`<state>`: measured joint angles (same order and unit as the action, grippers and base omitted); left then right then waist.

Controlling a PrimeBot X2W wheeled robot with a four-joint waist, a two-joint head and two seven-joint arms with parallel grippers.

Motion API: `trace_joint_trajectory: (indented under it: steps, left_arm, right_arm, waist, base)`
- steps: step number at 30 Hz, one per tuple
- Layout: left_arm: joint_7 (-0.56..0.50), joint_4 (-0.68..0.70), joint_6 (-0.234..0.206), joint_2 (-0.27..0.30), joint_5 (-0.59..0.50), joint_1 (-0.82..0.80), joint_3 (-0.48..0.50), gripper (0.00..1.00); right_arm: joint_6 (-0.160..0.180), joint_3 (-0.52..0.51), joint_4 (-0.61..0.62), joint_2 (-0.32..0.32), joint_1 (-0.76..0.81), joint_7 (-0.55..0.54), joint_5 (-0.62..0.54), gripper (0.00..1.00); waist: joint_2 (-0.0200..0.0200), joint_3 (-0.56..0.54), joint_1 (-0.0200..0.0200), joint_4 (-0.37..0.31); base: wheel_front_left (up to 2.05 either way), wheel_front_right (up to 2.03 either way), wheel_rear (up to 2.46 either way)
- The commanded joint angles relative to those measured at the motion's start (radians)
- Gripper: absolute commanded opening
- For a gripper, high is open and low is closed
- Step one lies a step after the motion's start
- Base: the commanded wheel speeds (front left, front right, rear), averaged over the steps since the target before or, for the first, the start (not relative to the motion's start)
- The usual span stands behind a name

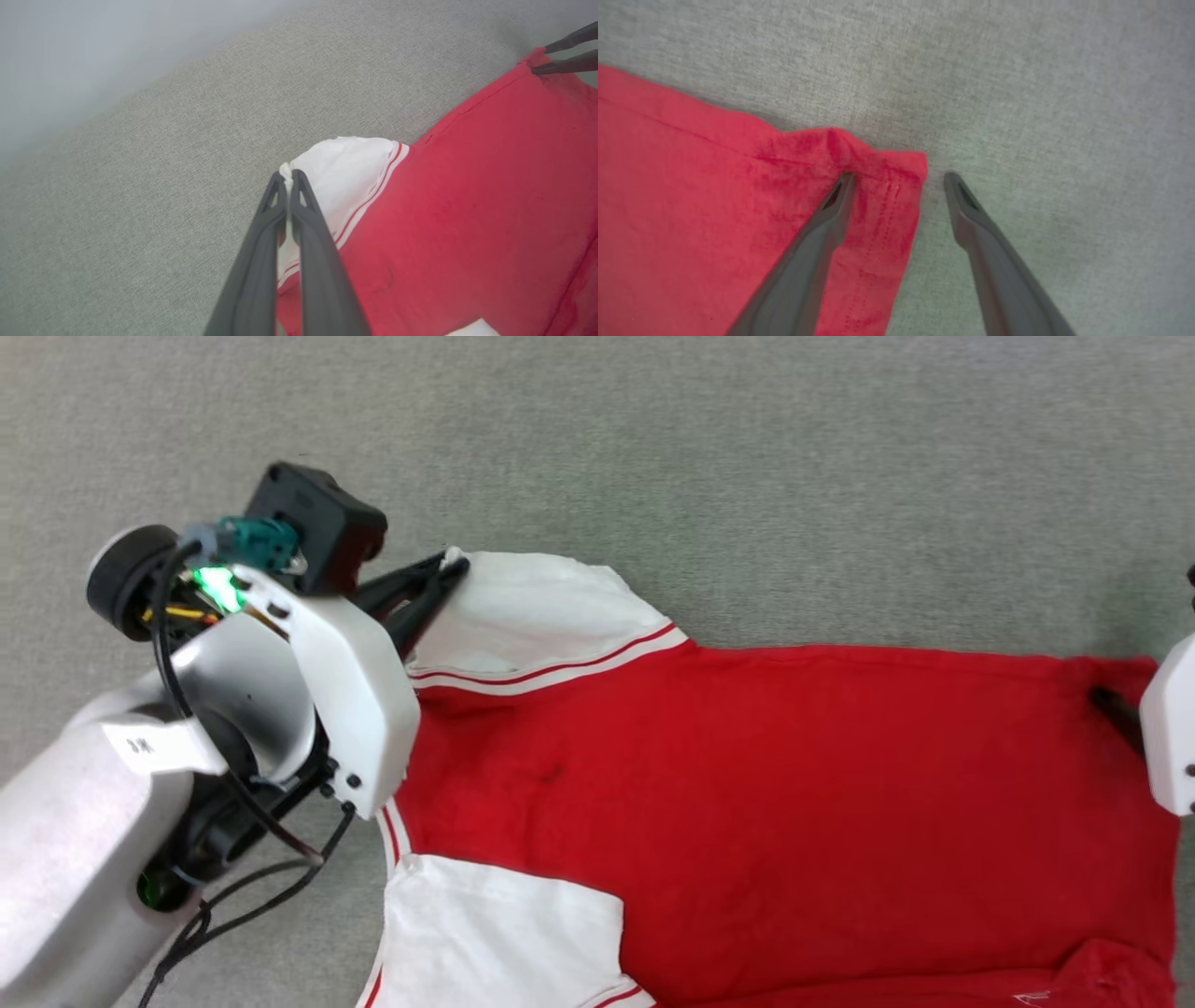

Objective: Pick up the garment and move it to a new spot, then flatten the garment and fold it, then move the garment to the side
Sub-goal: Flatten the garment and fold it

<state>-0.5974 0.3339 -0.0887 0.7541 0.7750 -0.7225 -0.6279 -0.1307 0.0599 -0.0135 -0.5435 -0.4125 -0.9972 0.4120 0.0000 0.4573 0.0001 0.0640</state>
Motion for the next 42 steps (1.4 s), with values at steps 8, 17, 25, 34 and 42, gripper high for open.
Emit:
trace_joint_trajectory:
  steps: [8,17,25,34,42]
  left_arm:
    - [0.020,0.060,-0.022,-0.005,-0.031,0.035,-0.021,0.00]
    - [0.047,0.036,-0.031,-0.005,-0.017,0.071,-0.016,0.00]
    - [0.100,0.018,-0.062,0.038,0.014,0.163,0.022,0.00]
    - [0.152,0.047,-0.113,0.099,0.060,0.330,0.052,0.00]
    - [0.182,0.101,-0.190,0.150,0.100,0.511,0.060,0.00]
  right_arm:
    - [-0.002,0.076,-0.093,0.010,0.035,-0.023,0.026,1.00]
    - [-0.001,0.118,-0.147,-0.004,0.025,0.044,0.057,0.00]
    - [-0.001,0.078,-0.131,-0.015,0.012,0.190,0.088,0.00]
    - [0.000,-0.012,-0.033,-0.005,0.164,0.265,0.126,0.00]
    - [0.000,-0.118,0.103,0.052,0.366,0.274,0.113,0.00]
  waist:
    - [0.0000,0.023,-0.0001,0.046]
    - [0.0000,-0.006,-0.0001,0.045]
    - [0.0000,-0.103,-0.0001,0.010]
    - [0.0000,-0.229,-0.0001,0.004]
    - [0.0000,-0.286,-0.0001,0.008]
  base:
    - [0.00,0.00,0.00]
    - [0.00,0.00,0.00]
    - [0.00,0.00,0.00]
    - [0.00,0.00,0.00]
    - [0.00,0.00,0.00]
